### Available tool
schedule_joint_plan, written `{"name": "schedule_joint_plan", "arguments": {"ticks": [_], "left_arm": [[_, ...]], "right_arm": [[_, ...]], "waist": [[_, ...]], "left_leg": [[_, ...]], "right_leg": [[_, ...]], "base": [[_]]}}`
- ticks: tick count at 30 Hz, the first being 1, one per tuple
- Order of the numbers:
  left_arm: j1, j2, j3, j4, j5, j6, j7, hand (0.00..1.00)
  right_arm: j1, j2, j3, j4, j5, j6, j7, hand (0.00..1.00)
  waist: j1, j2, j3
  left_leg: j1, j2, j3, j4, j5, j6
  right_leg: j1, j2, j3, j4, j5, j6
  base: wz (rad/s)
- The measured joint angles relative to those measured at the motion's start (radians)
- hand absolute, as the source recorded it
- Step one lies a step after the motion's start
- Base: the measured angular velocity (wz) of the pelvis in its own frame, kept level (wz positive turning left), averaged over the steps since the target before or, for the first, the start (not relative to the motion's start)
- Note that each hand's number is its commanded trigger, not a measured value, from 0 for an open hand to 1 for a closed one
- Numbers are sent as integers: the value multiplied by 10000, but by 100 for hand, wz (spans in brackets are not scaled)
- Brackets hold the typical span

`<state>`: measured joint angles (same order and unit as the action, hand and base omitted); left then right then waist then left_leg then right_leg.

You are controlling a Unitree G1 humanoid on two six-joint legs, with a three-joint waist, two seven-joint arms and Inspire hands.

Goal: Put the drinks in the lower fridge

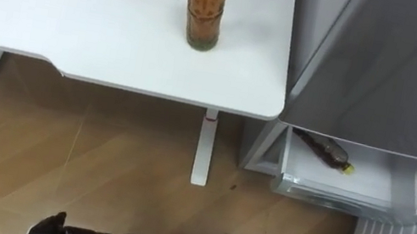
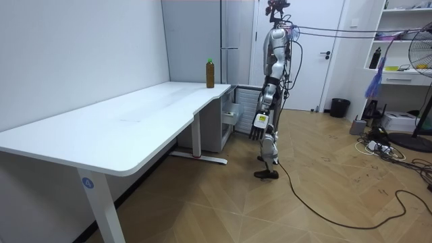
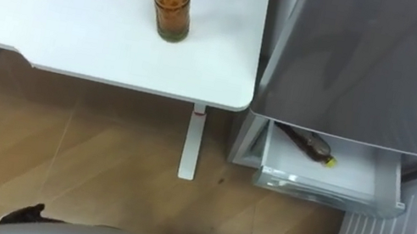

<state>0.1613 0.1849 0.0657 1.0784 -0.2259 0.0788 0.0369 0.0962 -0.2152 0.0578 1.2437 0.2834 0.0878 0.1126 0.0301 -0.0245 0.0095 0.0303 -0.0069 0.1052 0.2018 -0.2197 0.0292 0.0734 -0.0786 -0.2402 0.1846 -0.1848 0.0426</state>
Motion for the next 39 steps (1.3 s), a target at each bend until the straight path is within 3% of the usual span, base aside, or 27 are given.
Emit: {"name": "schedule_joint_plan", "arguments": {"ticks": [2, 6, 14, 16, 18, 20, 23, 25, 33, 39], "left_arm": [[17, -102, 498, -153, 154, -33, 303, 0], [333, -208, 1274, -2260, 316, 43, 1474, 0], [221, -313, 1284, -6448, 1776, -350, 3738, 0], [191, -346, 1261, -7708, 1797, -551, 4224, 0], [203, -428, 1251, -8964, 1899, -590, 4520, 0], [90, -450, 1242, -9767, 2264, -955, 4857, 0], [46, -539, 1227, -10457, 2807, -948, 5025, 0], [-51, -536, 1063, -11239, 2993, -947, 5043, 0], [-260, -529, 390, -11353, 3020, -1034, 4924, 0], [-246, -529, -171, -11284, 2045, -1032, 3869, 0]], "right_arm": [[-44, 50, -7, -1, -219, -21, -12, 0], [-51, 71, -8, 5, -695, -17, -18, 0], [70, 122, 33, -141, -948, -342, -126, 0], [78, 125, -5, -128, -898, -443, -153, 0], [122, 141, -10, -130, -892, -533, -156, 0], [140, 138, -11, -134, -884, -596, -196, 0], [142, 155, -4, -164, -882, -660, -216, 0], [110, 154, 2, -152, -866, -657, -195, 0], [53, 169, 172, -134, -700, -678, -92, 0], [163, 253, 161, -451, -939, -733, 56, 0]], "waist": [[81, -13, -4], [291, -29, -4], [265, 28, -70], [263, 32, -131], [272, 40, -129], [276, 69, -133], [266, 139, -95], [224, 64, -127], [-20, 28, -81], [-95, -101, -63]], "left_leg": [[1, 8, 20, 29, 1, -1], [144, 18, 22, 24, 9, -10], [150, 5, -100, 10, 11, -15], [163, -4, -102, 35, 17, -16], [189, -4, -106, 35, 17, -17], [290, -7, -102, 20, 17, -17], [305, 1, -110, -15, 13, -20], [147, -7, -190, -23, 13, -20], [153, -35, -285, -46, 14, -20], [163, -34, -260, -40, 17, -20]], "right_leg": [[-2, 10, 9, 2, 0, -1], [88, 38, 74, -14, 5, -8], [281, 53, 35, -109, 10, -14], [296, 53, 56, -147, 14, -11], [298, 58, 77, -177, 15, -11], [349, 58, 122, -191, 15, -10], [296, 71, 142, -194, 14, -10], [227, 76, 128, -189, 16, -12], [320, 84, 159, -323, 18, -12], [305, 81, 173, -340, 19, -9]], "base": [[-2], [0], [3], [0], [0], [-4], [-4], [6], [4], [0]]}}
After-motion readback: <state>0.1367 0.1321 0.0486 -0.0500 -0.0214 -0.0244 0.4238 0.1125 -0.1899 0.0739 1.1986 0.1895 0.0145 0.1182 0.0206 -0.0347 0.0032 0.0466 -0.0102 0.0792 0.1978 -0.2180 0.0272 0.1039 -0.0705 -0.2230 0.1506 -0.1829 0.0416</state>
